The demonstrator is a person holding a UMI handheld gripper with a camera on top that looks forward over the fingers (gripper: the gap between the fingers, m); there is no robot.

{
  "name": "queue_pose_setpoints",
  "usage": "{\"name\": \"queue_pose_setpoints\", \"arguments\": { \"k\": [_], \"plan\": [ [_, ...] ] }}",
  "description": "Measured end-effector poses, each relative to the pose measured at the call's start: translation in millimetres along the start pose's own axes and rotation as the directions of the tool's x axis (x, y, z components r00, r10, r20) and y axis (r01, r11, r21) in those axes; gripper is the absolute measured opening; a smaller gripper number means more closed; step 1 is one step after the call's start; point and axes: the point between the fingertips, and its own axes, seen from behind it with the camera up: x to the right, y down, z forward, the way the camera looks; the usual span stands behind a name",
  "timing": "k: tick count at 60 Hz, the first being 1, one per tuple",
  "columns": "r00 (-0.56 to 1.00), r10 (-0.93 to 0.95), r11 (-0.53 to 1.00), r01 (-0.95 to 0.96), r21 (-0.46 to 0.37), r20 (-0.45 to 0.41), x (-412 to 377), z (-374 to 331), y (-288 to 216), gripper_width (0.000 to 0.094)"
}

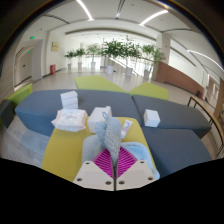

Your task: Fold towel

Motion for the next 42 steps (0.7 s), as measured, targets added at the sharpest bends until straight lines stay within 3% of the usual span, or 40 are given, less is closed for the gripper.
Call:
{"name": "queue_pose_setpoints", "arguments": {
  "k": [10,13,17,20,21,24,27,36,42],
  "plan": [
    [0.997,0.02,0.979,-0.035,-0.2,-0.073,71.5,46.1,85.0,0.0033],
    [0.998,0.027,0.987,-0.037,-0.157,-0.065,76.9,55.4,84.4,0.0038],
    [0.998,0.04,0.984,-0.049,-0.174,-0.054,77.0,48.7,82.8,0.0047],
    [0.996,0.055,0.982,-0.066,-0.177,-0.068,79.7,43.5,78.6,0.0191],
    [0.995,0.058,0.982,-0.071,-0.176,-0.079,82.3,35.7,76.1,0.0349],
    [0.99,0.035,0.985,-0.057,-0.164,-0.136,98.5,28.7,70.8,0.0699],
    [0.986,-0.002,0.99,-0.022,-0.139,-0.169,110.8,12.1,58.3,0.0853],
    [0.986,-0.052,0.996,0.041,-0.074,-0.159,114.6,-55.4,30.8,0.0846],
    [0.996,-0.044,0.999,0.042,-0.02,-0.082,86.1,-107.8,21.9,0.0846]
  ]
}}
